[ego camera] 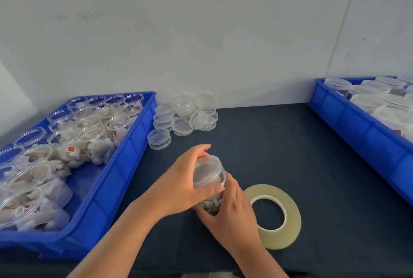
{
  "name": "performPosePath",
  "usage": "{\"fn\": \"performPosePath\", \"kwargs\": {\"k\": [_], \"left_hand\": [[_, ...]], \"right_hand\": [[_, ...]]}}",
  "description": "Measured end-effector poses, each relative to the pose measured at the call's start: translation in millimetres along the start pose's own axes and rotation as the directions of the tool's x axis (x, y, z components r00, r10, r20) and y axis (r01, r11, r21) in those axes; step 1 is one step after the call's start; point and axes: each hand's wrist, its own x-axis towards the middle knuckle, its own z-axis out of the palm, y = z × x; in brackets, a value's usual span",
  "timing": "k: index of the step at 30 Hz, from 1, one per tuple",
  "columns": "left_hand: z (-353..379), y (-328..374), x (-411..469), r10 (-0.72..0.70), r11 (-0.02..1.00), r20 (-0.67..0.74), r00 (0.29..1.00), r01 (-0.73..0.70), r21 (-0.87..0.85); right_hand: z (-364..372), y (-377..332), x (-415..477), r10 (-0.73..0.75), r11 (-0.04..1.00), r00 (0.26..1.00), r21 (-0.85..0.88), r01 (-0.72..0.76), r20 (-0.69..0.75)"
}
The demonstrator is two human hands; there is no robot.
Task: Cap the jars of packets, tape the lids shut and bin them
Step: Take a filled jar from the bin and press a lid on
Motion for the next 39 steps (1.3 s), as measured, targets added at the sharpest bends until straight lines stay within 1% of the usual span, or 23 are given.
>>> {"fn": "performPosePath", "kwargs": {"k": [2, 3, 5, 6, 8, 10, 11, 13, 14, 17, 18, 20, 22, 25, 29, 31, 33, 35, 37, 38, 39], "left_hand": [[1.8, 4.7, 2.9, 0.044, 0.991, 0.042, 0.998, -0.049, 0.123], [2.1, 7.9, 5.0, 0.059, 0.975, 0.066, 0.996, -0.072, 0.211], [3.4, 14.7, 8.7, 0.081, 0.912, 0.082, 0.993, -0.107, 0.397], [4.9, 17.9, 9.7, 0.093, 0.878, 0.077, 0.993, -0.119, 0.464], [8.9, 22.9, 9.2, 0.087, 0.839, 0.09, 0.992, -0.122, 0.53], [14.2, 26.4, 7.2, 0.034, 0.837, 0.12, 0.992, -0.094, 0.539], [17.6, 28.6, 6.1, 0.007, 0.839, 0.105, 0.994, -0.063, 0.54], [26.1, 33.6, 6.4, -0.041, 0.845, 0.006, 0.999, 0.031, 0.534], [31.1, 36.0, 7.4, -0.055, 0.832, -0.042, 0.998, 0.069, 0.551], [43.9, 37.1, 8.3, 0.011, 0.737, -0.129, 0.992, 0.079, 0.671], [44.9, 35.0, 8.3, 0.041, 0.73, -0.137, 0.99, 0.064, 0.68], [41.9, 28.9, 10.0, 0.089, 0.766, -0.12, 0.989, 0.009, 0.643], [36.0, 23.1, 12.3, 0.12, 0.814, -0.076, 0.99, -0.054, 0.578], [27.8, 16.7, 15.4, 0.192, 0.845, -0.001, 0.981, -0.165, 0.509], [14.7, 14.1, 20.9, 0.259, 0.905, 0.09, 0.962, -0.274, 0.327], [10.2, 14.5, 23.8, 0.312, 0.905, 0.136, 0.94, -0.337, 0.258], [6.2, 12.6, 25.8, 0.356, 0.887, 0.178, 0.917, -0.392, 0.245], [-0.3, 12.8, 25.6, 0.323, 0.877, 0.27, 0.907, -0.394, 0.274], [-11.0, 16.1, 24.1, 0.222, 0.867, 0.371, 0.902, -0.357, 0.348], [-15.6, 19.1, 21.9, 0.158, 0.866, 0.387, 0.908, -0.316, 0.387], [-17.9, 23.4, 18.6, 0.088, 0.871, 0.368, 0.926, -0.25, 0.422]], "right_hand": [[1.1, 0.3, 0.5, 0.006, 1.0, 1.0, 0.021, -0.006, 0.006], [1.2, -0.2, 0.9, 0.002, 1.0, 1.0, 0.031, -0.002, 0.006], [0.3, -1.6, 1.8, -0.031, 0.999, 0.999, 0.037, 0.032, -0.01], [-0.3, -2.2, 1.9, -0.039, 0.998, 0.999, 0.04, 0.04, -0.015], [-0.6, -2.9, 2.1, -0.019, 0.998, 1.0, 0.06, 0.019, 0.001], [0.2, -2.5, 3.2, 0.025, 0.997, 0.999, 0.072, -0.027, 0.026], [1.0, -1.8, 3.8, 0.03, 0.998, 0.999, 0.059, -0.033, 0.036], [3.1, -0.2, 4.2, -0.018, 1.0, 0.999, 0.004, 0.018, 0.034], [3.8, 0.1, 4.4, -0.04, 0.999, 0.999, -0.025, 0.041, 0.031], [3.4, -0.7, 5.5, -0.049, 0.995, 0.999, -0.088, 0.05, 0.014], [2.9, -1.3, 5.8, -0.052, 0.995, 0.999, -0.09, 0.052, 0.007], [1.8, -2.0, 7.3, -0.062, 0.997, 0.998, -0.052, 0.062, 0.002], [1.0, -0.5, 7.0, -0.075, 0.997, 0.997, -0.023, 0.075, 0.003], [-0.7, -0.1, 7.0, -0.074, 0.997, 0.997, -0.013, 0.074, 0.013], [-3.8, -4.3, 8.0, -0.051, 0.999, 0.999, 0.015, 0.051, 0.003], [-5.8, -5.2, 8.4, -0.037, 0.999, 0.999, 0.035, 0.037, -0.008], [-6.5, -5.1, 9.0, 0.006, 0.999, 1.0, 0.038, -0.006, 0.015], [-4.8, -3.4, 8.7, 0.032, 0.999, 0.999, 0.018, -0.033, 0.029], [-2.2, -1.5, 8.3, 0.036, 0.999, 0.999, 0.012, -0.036, 0.002], [-1.3, -0.9, 8.2, 0.04, 0.999, 0.999, 0.012, -0.039, -0.009], [-0.6, -0.6, 8.0, 0.05, 0.999, 0.999, 0.014, -0.049, -0.008]]}}
